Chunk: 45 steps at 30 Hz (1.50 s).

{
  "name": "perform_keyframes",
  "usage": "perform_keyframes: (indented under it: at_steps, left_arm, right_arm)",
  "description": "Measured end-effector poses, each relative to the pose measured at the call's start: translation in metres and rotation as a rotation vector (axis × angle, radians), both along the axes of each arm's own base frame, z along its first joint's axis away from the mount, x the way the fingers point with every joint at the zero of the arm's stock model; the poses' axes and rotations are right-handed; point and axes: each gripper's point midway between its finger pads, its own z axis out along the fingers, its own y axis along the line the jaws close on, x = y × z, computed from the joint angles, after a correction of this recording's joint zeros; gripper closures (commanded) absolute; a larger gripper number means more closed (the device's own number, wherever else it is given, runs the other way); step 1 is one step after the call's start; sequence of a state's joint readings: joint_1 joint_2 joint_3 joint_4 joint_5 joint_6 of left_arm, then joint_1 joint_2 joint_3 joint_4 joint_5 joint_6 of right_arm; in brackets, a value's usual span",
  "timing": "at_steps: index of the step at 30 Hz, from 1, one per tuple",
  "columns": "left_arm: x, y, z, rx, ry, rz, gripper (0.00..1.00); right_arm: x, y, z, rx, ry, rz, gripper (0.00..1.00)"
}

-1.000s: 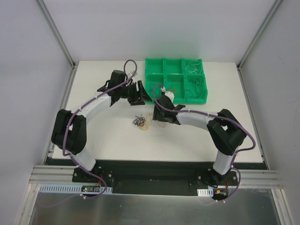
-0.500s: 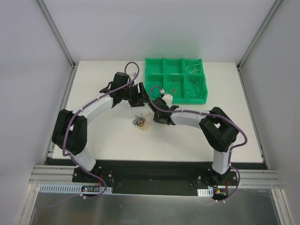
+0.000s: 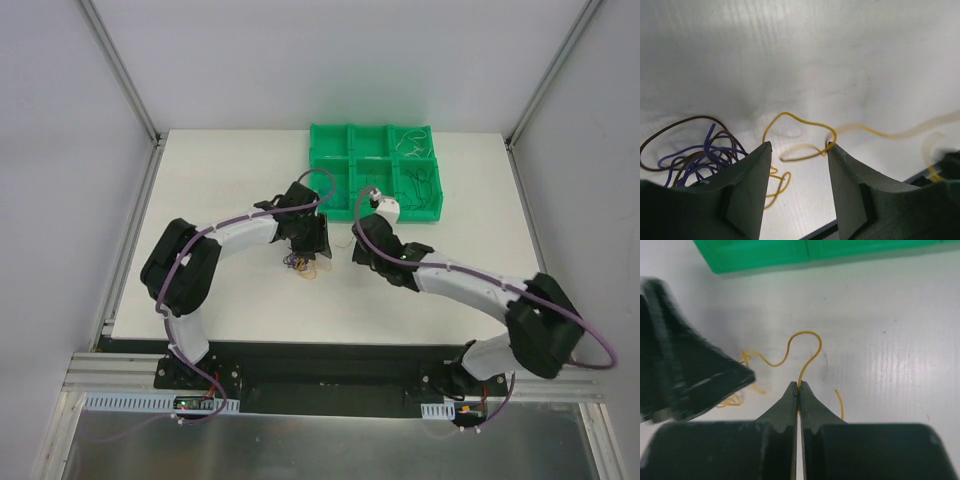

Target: Untangle the cables

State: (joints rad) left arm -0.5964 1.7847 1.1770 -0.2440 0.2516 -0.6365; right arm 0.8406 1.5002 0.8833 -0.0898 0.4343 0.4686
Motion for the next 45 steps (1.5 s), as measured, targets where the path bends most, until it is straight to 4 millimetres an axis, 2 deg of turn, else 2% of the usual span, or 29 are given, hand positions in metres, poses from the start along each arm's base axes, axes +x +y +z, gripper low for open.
perform_keyframes:
  at_steps: [3,4,6,10,13,15,17,21,26,29,33,39,45]
  left_arm:
    - [-0.008,0.004,-0.027,0.055,0.068,-0.003,0.54]
    - [-0.009,0.007,-0.033,0.070,0.082,0.002,0.55]
    - [-0.008,0.009,-0.036,0.079,0.089,0.009,0.55]
    - [-0.005,0.011,-0.036,0.089,0.079,0.016,0.54]
    - [-0.003,0.013,-0.036,0.105,0.066,0.015,0.54]
    - [-0.001,0.015,-0.036,0.117,0.055,0.010,0.54]
    - [0.001,0.017,-0.037,0.133,0.041,0.010,0.54]
    - [0.005,0.021,-0.037,0.155,0.018,0.007,0.49]
    - [0.009,0.024,-0.036,0.178,-0.011,-0.009,0.42]
    - [0.012,0.029,-0.032,0.200,-0.041,-0.019,0.41]
    - [0.014,0.030,-0.023,0.203,-0.076,-0.032,0.41]
    - [0.017,0.033,-0.020,0.218,-0.099,-0.040,0.37]
    - [0.022,0.039,-0.016,0.215,-0.110,-0.025,0.37]
  right_arm:
    - [-0.001,-0.009,0.048,0.058,-0.106,0.011,1.00]
    - [-0.002,-0.015,0.070,0.077,-0.157,0.010,1.00]
    - [-0.003,-0.032,0.101,0.087,-0.227,-0.009,1.00]
    - [-0.001,-0.097,0.156,0.061,-0.351,-0.130,1.00]
    - [-0.004,-0.153,0.189,0.030,-0.424,-0.252,1.00]
    - [-0.013,-0.183,0.209,0.010,-0.467,-0.312,1.00]
    - [-0.024,-0.205,0.228,-0.010,-0.504,-0.351,1.00]
    - [-0.042,-0.233,0.265,-0.062,-0.571,-0.397,1.00]
    - [-0.065,-0.266,0.302,-0.161,-0.642,-0.461,1.00]
    - [-0.085,-0.289,0.328,-0.198,-0.707,-0.526,1.00]
    - [-0.108,-0.311,0.351,-0.223,-0.763,-0.597,1.00]
    - [-0.129,-0.332,0.376,-0.252,-0.811,-0.665,1.00]
    - [-0.145,-0.341,0.395,-0.233,-0.864,-0.687,1.00]
